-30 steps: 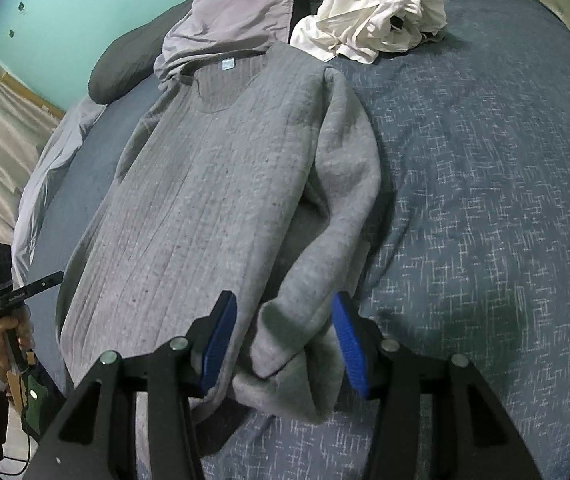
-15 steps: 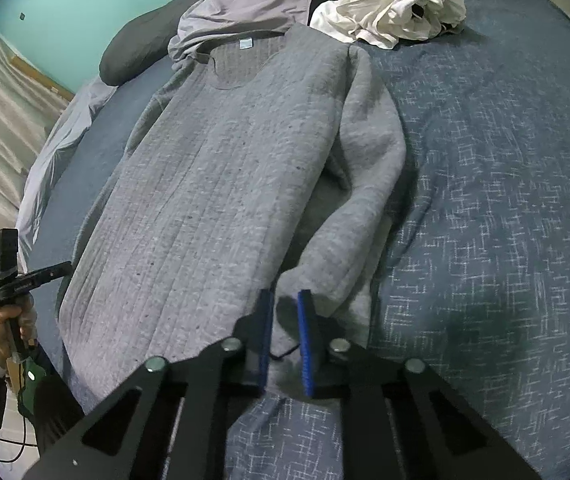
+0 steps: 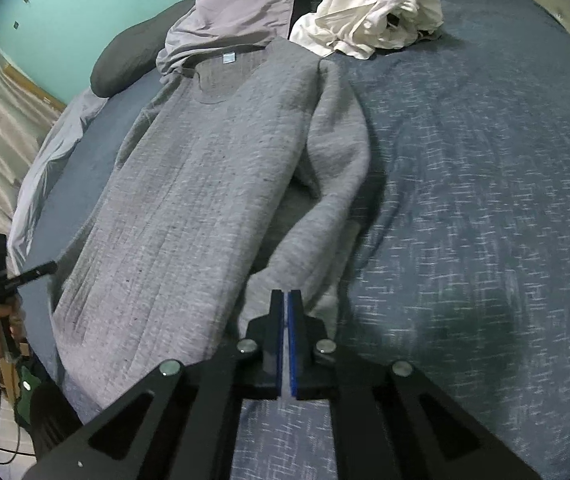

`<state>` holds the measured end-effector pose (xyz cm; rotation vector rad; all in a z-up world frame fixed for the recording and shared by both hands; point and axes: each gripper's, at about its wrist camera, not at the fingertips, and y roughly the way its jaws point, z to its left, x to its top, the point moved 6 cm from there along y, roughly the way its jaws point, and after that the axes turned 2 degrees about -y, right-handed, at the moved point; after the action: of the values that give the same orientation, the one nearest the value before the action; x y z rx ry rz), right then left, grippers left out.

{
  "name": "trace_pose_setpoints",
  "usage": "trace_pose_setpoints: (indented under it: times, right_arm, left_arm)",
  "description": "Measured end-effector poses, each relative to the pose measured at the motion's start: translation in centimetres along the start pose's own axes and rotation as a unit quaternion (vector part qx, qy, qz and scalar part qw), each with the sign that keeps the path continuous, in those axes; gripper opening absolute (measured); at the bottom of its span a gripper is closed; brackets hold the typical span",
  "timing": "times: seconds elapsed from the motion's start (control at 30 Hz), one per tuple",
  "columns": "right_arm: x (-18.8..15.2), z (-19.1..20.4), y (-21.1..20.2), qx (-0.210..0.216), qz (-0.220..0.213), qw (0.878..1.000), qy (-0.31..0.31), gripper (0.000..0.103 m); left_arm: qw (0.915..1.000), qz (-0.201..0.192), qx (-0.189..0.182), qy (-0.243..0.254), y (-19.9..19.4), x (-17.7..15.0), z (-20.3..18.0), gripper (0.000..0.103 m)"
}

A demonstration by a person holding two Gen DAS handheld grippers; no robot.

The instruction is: Fold clothes

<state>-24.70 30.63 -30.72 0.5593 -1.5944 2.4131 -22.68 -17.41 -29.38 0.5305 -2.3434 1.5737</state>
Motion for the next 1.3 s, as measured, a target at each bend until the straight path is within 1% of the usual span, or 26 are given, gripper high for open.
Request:
trace_pose_setpoints:
  times: [0.23,0.4,0.43,0.5,0.53,0.57,0.6,0.63,0.67,0.7,0.73,0.8,0.87,0.93,0.97,1.0,1.03,1.07,1.2,1.3]
  right_arm:
    - [0.0,0.3,-0.4,0.000,-0.005,1.000,-0.002,0.002]
    - [-0.1,0.6,-0.4,-0.003,-0.004,1.000,-0.003,0.002]
    - [0.0,0.6,-0.4,-0.003,-0.003,1.000,-0.001,0.002]
    - [0.0,0.5,-0.5,-0.001,-0.002,1.000,0.005,0.003]
    - [0.1,0.4,-0.5,-0.002,-0.001,1.000,0.006,0.003]
    - [0.1,0.4,-0.5,-0.004,-0.001,1.000,0.007,0.007]
    - [0.1,0.3,-0.6,-0.007,-0.002,1.000,0.008,0.017]
    - [0.2,0.2,-0.7,-0.008,-0.003,1.000,0.010,0.024]
    - [0.2,0.1,-0.7,-0.006,-0.004,1.000,0.014,0.035]
    - [0.2,0.1,-0.7,-0.005,-0.005,1.000,0.018,0.037]
    - [0.1,0.0,-0.7,-0.004,-0.006,1.000,0.021,0.037]
    - [0.0,0.1,-0.7,-0.003,-0.007,1.000,0.024,0.037]
    - [0.0,0.2,-0.6,-0.003,-0.006,1.000,0.024,0.038]
    - [-0.2,0.4,-0.5,-0.003,-0.005,1.000,0.022,0.038]
    - [-0.2,0.5,-0.5,-0.003,-0.004,1.000,0.022,0.038]
    - [-0.3,0.6,-0.4,-0.002,-0.004,1.000,0.022,0.038]
    - [-0.3,0.7,-0.4,-0.002,-0.003,1.000,0.023,0.038]
    - [-0.3,0.7,-0.4,-0.002,-0.003,1.000,0.024,0.038]
    - [-0.4,0.9,-0.6,0.001,-0.004,1.000,0.025,0.038]
    - [-0.3,0.9,-0.8,0.002,-0.005,1.000,0.023,0.038]
  left_arm:
    - [0.9993,-0.014,0.027,-0.019,-2.0,1.7,3.1,0.003]
    - [0.9967,-0.036,0.052,-0.051,-3.2,3.7,6.2,0.003]
    - [0.9959,-0.041,0.051,-0.062,-3.3,4.0,6.7,0.003]
    - [0.9951,-0.038,0.038,-0.083,-3.4,3.9,7.4,0.004]
    - [0.9952,-0.036,0.032,-0.085,-3.4,3.7,7.4,0.004]
    - [0.9955,-0.034,0.035,-0.082,-3.4,3.3,7.3,0.005]
    - [0.9957,-0.031,0.038,-0.078,-3.5,3.0,7.2,0.009]
    - [0.9959,-0.029,0.041,-0.075,-3.5,2.6,7.0,0.019]
    - [0.9961,-0.021,0.036,-0.078,-3.4,2.1,7.0,0.024]
    - [0.9961,-0.014,0.031,-0.082,-3.2,1.5,6.9,0.032]
    - [0.9964,-0.005,0.027,-0.080,-3.0,0.9,6.7,0.035]
    - [0.9974,0.008,0.022,-0.068,-2.6,0.0,5.9,0.035]
    - [0.9970,0.013,0.015,-0.075,-2.4,-0.5,5.5,0.036]
    - [0.9957,0.014,0.005,-0.091,-2.2,-0.9,5.0,0.047]
    - [0.9950,0.014,0.000,-0.099,-2.2,-1.1,4.8,0.049]
    - [0.9947,0.015,0.001,-0.101,-2.0,-1.1,4.6,0.052]
    - [0.9945,0.015,0.004,-0.103,-1.8,-1.2,4.3,0.052]
    - [0.9943,0.016,0.006,-0.105,-1.6,-1.3,4.1,0.052]
    - [0.9958,0.029,0.033,-0.081,-0.2,-1.4,3.0,0.052]
    - [0.9953,0.033,0.053,-0.074,0.7,-1.5,3.2,0.051]
